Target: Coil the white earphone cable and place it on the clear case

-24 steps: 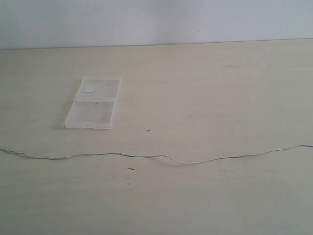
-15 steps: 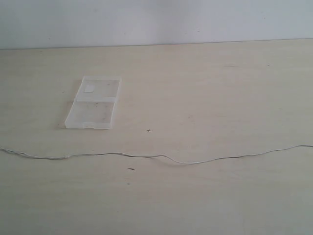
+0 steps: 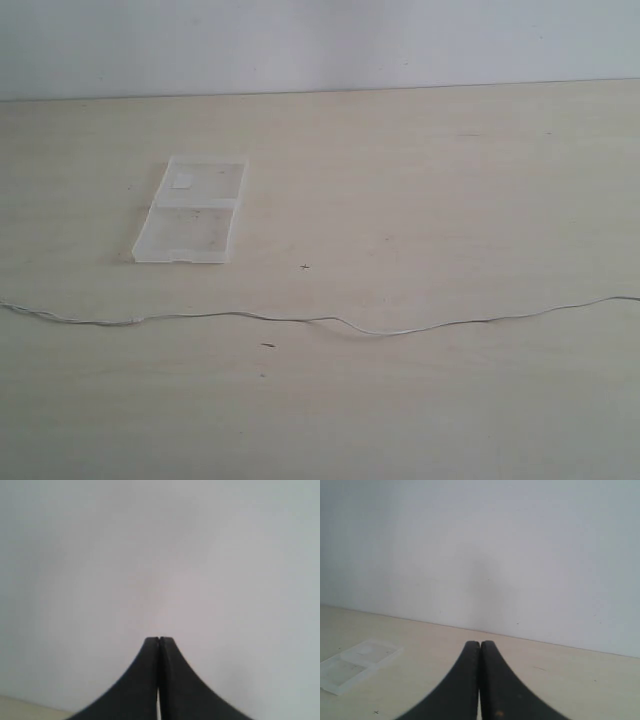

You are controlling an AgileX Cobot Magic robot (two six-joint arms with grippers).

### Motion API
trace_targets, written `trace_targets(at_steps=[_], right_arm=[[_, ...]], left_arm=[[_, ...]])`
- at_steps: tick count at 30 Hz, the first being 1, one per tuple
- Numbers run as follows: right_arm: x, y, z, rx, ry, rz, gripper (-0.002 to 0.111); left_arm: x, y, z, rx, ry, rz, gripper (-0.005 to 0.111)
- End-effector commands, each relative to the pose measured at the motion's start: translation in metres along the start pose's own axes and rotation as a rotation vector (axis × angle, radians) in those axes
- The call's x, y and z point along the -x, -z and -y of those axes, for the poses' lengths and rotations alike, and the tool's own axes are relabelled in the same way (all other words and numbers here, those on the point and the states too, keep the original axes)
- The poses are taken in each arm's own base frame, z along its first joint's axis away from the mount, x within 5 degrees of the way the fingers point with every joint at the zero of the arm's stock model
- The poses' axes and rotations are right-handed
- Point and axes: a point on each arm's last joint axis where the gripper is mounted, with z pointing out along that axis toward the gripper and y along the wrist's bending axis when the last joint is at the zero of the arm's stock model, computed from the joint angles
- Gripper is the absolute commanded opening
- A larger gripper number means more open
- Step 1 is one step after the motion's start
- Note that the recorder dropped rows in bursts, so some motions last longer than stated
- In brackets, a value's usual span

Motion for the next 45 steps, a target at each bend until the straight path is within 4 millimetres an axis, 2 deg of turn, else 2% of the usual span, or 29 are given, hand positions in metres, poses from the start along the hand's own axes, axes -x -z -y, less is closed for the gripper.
trace_targets(at_steps=[1,5,7,11,16,17,18,19,22,25,27,31,33,34,36,39,42,45], right_arm=[[0.000,0.000,0.001,-0.009,0.014,0.011,0.000],[0.000,0.000,0.001,-0.009,0.014,0.011,0.000],[0.000,0.000,0.001,-0.009,0.012,0.011,0.000],[0.000,0.000,0.001,-0.009,0.012,0.011,0.000],[0.000,0.000,0.001,-0.009,0.012,0.011,0.000],[0.000,0.000,0.001,-0.009,0.012,0.011,0.000],[0.000,0.000,0.001,-0.009,0.012,0.011,0.000],[0.000,0.000,0.001,-0.009,0.012,0.011,0.000],[0.000,0.000,0.001,-0.009,0.012,0.011,0.000],[0.000,0.000,0.001,-0.009,0.012,0.011,0.000],[0.000,0.000,0.001,-0.009,0.012,0.011,0.000],[0.000,0.000,0.001,-0.009,0.012,0.011,0.000],[0.000,0.000,0.001,-0.009,0.012,0.011,0.000],[0.000,0.000,0.001,-0.009,0.012,0.011,0.000],[0.000,0.000,0.001,-0.009,0.014,0.011,0.000],[0.000,0.000,0.001,-0.009,0.014,0.011,0.000],[0.000,0.000,0.001,-0.009,0.014,0.011,0.000],[0.000,0.000,0.001,-0.009,0.014,0.011,0.000]], left_arm=[[0.010,-0.001,0.008,-0.094,0.078,0.102,0.000],[0.024,-0.027,0.019,-0.144,0.040,0.013,0.000],[0.030,-0.052,0.023,-0.153,0.002,-0.068,0.000],[0.045,-0.116,0.036,-0.243,-0.122,-0.235,0.000],[0.033,-0.199,0.044,-0.442,-0.364,-0.572,0.000],[0.026,-0.208,0.043,-0.459,-0.366,-0.645,0.000],[0.024,-0.224,0.044,-0.481,-0.334,-0.657,0.000],[0.023,-0.232,0.045,-0.512,-0.358,-0.650,0.000],[0.022,-0.254,0.054,-0.609,-0.520,-0.591,0.000],[0.015,-0.270,0.062,-0.624,-0.774,-0.520,0.000],[0.006,-0.280,0.061,-0.537,-1.006,-0.499,0.000],[-0.012,-0.294,0.053,-0.011,-1.422,-0.606,0.000],[-0.036,-0.301,0.057,0.040,-1.601,-0.714,0.000],[-0.052,-0.302,0.063,-0.043,-1.684,-0.806,0.000],[-0.084,-0.297,0.088,-0.318,-1.707,-1.018,0.000],[-0.118,-0.288,0.127,-0.696,-1.498,-1.186,0.000],[-0.134,-0.279,0.163,-0.956,-1.256,-1.228,0.000],[-0.147,-0.268,0.184,-1.095,-1.178,-1.259,0.000]])
